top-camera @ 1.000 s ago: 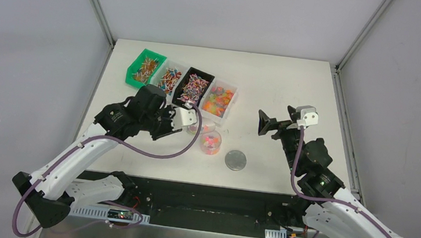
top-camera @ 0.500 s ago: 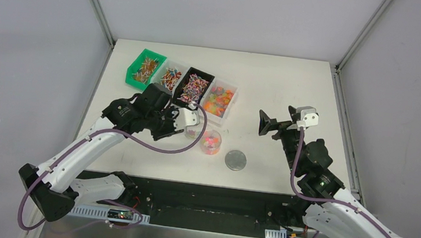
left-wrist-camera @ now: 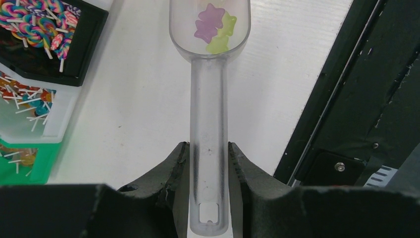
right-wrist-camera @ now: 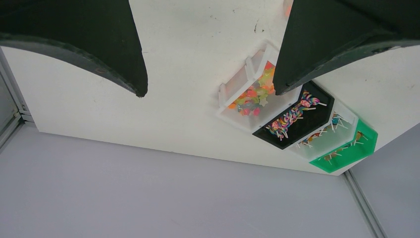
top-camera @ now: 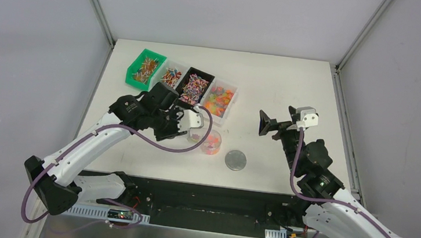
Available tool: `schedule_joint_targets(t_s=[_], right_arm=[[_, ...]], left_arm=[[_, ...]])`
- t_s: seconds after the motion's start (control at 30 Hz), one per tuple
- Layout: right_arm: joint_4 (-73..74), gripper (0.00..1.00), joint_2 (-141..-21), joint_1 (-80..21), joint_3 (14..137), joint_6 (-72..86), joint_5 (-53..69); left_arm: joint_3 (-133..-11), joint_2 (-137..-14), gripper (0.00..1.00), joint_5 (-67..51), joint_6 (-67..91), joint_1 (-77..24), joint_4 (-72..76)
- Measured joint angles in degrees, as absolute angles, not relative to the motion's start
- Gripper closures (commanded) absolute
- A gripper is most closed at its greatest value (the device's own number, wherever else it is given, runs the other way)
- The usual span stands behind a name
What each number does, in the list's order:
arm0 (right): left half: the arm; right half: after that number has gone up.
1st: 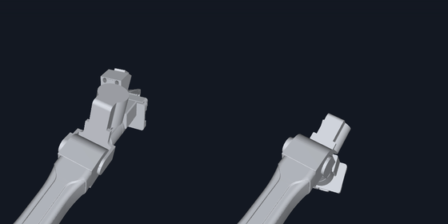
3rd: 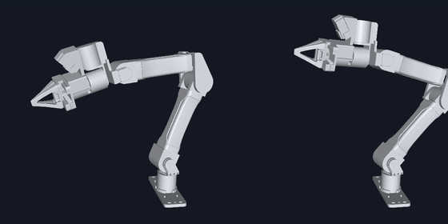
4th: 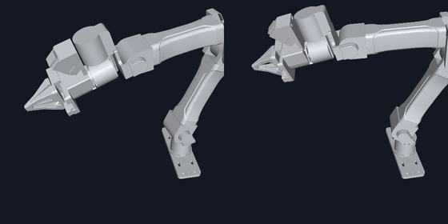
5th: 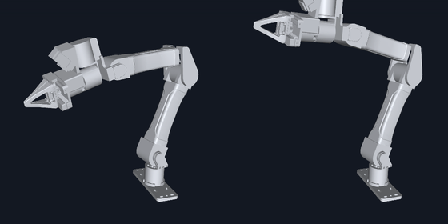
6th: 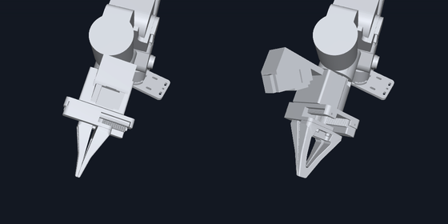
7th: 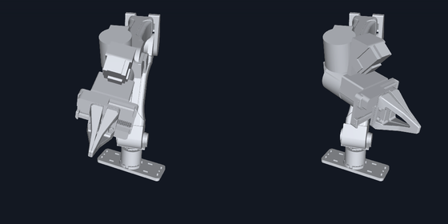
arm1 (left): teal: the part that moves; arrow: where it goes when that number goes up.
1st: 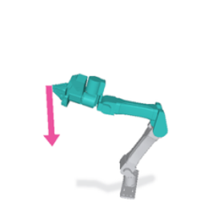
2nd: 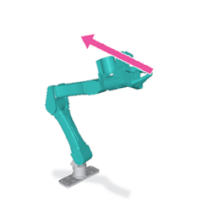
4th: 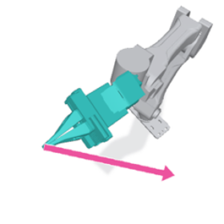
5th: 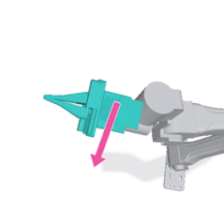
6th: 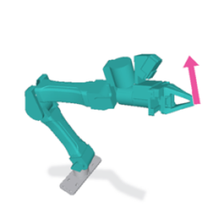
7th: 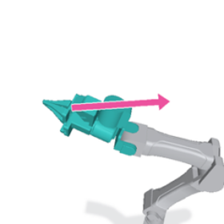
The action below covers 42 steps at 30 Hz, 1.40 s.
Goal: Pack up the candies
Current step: Place the fake candies in the packing bottle.
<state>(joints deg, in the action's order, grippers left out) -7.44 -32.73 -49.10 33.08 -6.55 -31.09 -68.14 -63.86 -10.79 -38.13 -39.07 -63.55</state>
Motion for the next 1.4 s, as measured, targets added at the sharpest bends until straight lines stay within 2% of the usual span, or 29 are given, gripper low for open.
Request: schedule_joint_targets(t_s=[0.67, 1.4], right_arm=[[-7.5, 0.0, -33.0, -49.1, 33.1, -6.5, -31.0], [-8.0, 0.0, -34.5, -49.1, 33.1, -6.3, -30.7]], left_arm=[[-72.5, -72.1, 1.0, -4.5, -37.0, -43.6, -68.2], [-75.6, -72.8, 1.0, -1.6, -34.4, -44.3, -68.2]])
